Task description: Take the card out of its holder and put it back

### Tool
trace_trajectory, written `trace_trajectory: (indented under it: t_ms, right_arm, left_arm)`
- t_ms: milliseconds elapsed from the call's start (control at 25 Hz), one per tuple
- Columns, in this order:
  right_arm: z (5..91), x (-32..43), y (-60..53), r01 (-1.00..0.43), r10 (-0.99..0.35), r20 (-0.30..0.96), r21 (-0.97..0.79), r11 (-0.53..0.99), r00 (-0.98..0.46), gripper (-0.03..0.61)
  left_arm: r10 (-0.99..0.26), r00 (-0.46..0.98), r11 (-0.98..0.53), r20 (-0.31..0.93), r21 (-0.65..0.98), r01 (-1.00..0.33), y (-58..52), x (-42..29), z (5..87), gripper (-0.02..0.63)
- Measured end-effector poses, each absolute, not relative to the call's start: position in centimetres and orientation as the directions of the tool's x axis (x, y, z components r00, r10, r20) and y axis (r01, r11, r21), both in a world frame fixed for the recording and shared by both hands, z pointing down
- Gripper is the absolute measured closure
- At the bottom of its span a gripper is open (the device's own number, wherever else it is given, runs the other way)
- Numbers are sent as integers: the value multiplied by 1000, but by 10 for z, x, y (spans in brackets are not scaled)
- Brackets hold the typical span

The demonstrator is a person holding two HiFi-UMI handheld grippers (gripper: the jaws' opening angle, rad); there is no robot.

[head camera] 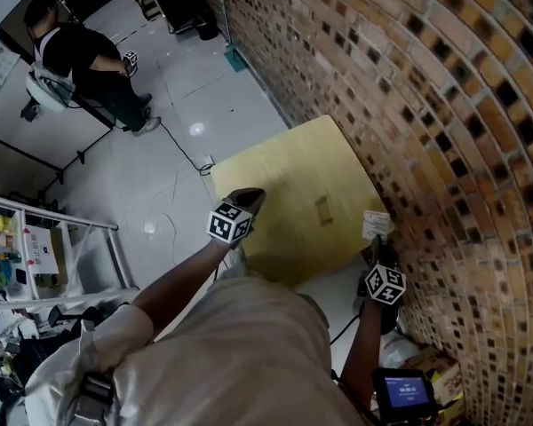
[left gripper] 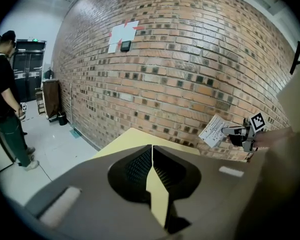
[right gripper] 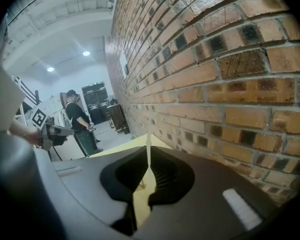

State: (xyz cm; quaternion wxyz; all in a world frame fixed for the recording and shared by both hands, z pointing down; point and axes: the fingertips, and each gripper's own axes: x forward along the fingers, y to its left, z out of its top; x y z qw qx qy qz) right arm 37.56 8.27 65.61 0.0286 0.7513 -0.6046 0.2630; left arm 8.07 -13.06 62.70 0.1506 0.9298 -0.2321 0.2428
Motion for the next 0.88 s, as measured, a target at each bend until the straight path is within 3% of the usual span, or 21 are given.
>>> trace_trajectory:
  t_ms: [120,880]
  right_arm:
    - [657,374,78,-928,-895,432,-274,-252,115,563]
    - [656,371,35,-952,-906,421,-262,-156,33,563]
  left_arm:
    - [-362,781,-843,509,179,-508,-129,81,626,543]
    - [-380,773,-824,507,194,-532,-133,74,626,525]
